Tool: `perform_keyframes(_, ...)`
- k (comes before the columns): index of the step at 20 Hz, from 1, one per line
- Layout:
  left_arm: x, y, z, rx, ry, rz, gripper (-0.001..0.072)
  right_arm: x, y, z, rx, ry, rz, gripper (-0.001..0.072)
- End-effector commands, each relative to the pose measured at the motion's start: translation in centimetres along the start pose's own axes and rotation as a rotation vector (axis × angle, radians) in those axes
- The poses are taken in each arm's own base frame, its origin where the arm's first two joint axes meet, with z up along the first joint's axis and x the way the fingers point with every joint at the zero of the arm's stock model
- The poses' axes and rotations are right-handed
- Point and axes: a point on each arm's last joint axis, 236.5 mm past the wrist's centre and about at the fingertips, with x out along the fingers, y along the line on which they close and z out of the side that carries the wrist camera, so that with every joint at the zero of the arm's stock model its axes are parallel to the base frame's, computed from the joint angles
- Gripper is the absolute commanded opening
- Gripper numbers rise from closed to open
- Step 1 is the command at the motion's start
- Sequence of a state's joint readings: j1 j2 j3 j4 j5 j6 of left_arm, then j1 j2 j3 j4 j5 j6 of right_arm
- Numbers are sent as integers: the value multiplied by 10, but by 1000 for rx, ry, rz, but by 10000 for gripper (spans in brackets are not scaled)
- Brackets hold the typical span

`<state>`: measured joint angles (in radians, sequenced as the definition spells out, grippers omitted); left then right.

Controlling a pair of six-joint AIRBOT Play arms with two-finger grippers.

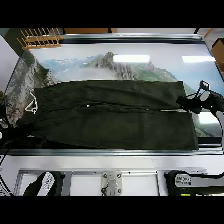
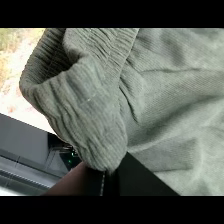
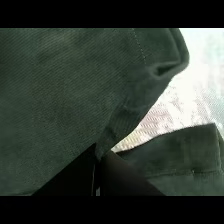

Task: Fold the clothes and pants, and hang the long-sleeved shirts on hangers.

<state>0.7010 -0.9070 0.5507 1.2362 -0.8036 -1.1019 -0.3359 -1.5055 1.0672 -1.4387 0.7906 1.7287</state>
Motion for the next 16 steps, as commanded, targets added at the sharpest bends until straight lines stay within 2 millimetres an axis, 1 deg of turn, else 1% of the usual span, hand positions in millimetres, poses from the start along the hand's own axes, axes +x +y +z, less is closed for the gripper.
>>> perform_keyframes(1,0,0,0,-3,0,1,21,-6,-5,-7,10,17,-15,28)
perform_keyframes(3,0,0,0,-3,0,1,21,-23,-8,-4,1,0,-14,28)
perform_keyframes(5,0,0,0,-3,0,1,21,-50,-12,5,-49,-44,-10,28)
perform_keyframes(6,0,0,0,-3,-1,1,21,-65,-15,11,-56,-76,-10,117)
perform_keyframes(7,0,0,0,-3,-1,1,21,-76,-17,16,-47,-106,-6,431)
perform_keyframes(8,0,0,0,-3,-1,1,21,-86,-16,19,-41,-126,1,718)
perform_keyframes(9,0,0,0,-3,0,1,21,-91,-15,18,-43,-129,2,712)
perform_keyframes(11,0,0,0,-3,-1,1,21,-94,-12,10,-35,-101,16,712)
perform_keyframes(13,0,0,0,-3,-1,0,21,-104,-19,-1,-22,-65,7,712)
perform_keyframes(14,0,0,0,-3,-1,1,21,-112,-26,-10,-8,-35,-1,712)
perform_keyframes(15,0,0,0,-3,-1,1,21,-120,-38,-26,-2,11,-14,712)
perform_keyframes(16,0,0,0,-3,-1,0,21,-127,-54,-47,11,57,-31,712)
